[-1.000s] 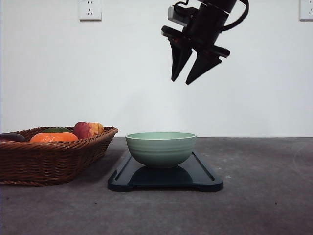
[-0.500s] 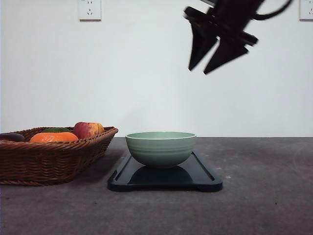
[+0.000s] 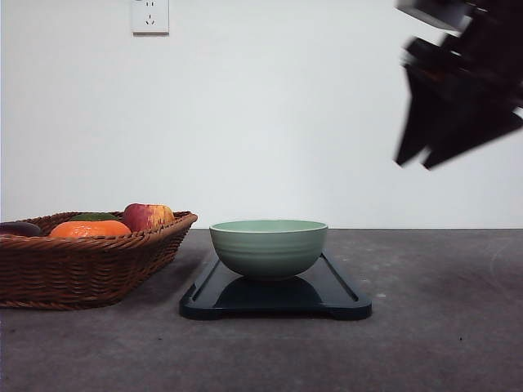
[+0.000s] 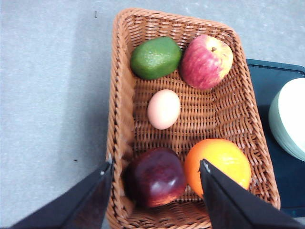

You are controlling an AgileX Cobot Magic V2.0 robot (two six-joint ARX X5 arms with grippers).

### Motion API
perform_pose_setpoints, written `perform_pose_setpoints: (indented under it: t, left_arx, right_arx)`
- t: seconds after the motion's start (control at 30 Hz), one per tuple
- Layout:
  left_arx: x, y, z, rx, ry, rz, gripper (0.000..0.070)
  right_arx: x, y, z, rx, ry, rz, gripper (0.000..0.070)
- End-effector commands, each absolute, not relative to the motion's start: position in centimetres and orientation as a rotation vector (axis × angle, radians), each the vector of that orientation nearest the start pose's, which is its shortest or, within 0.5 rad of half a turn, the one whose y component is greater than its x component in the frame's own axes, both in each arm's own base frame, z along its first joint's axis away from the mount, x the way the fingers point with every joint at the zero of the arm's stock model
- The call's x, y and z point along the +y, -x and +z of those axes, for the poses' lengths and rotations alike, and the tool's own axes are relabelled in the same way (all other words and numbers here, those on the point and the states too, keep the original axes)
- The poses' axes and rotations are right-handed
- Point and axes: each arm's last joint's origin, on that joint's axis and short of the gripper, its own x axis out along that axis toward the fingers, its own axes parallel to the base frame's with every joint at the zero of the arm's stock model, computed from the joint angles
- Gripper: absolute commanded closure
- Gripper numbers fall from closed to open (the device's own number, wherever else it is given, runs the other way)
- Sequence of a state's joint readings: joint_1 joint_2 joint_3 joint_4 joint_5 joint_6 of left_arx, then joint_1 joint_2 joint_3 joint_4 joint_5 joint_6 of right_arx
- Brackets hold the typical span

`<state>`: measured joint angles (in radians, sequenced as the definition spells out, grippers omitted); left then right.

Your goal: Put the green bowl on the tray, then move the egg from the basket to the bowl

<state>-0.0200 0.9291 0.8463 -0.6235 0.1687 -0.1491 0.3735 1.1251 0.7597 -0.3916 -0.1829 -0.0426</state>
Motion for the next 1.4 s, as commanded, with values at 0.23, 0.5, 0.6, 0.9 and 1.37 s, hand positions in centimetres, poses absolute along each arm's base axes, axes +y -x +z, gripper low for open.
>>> perform_pose_setpoints:
  t: [0.23,0.5,0.6,0.9,1.37]
  left_arx:
    - [-1.3,-18.7,30.0,0.7,0.236,-0.201,0.0347]
    - [-3.2,-21.4,30.8,0.78,0.118,-0.231,0.0343]
    - [-4.2,-23.2,31.0,0.852,0.014,-0.221,0.034]
    - [-6.7,-29.8,30.5,0.998,-0.123,-0.254,0.0267]
    - [-8.3,-35.0,24.8,1.13,-0.201,-0.267,0.0268]
  right_arx:
    - [7.0,-19.1,24.0,0.692,0.111,0.509,0.0435]
    - [6.9,-19.2,24.1,0.684,0.108,0.503,0.0435]
    - [6.9,-19.2,24.1,0.676,0.107,0.504,0.0435]
    - [6.9,-19.2,24.2,0.672,0.106,0.503,0.0435]
    - [6.9,-19.2,24.2,0.671,0.107,0.503,0.0435]
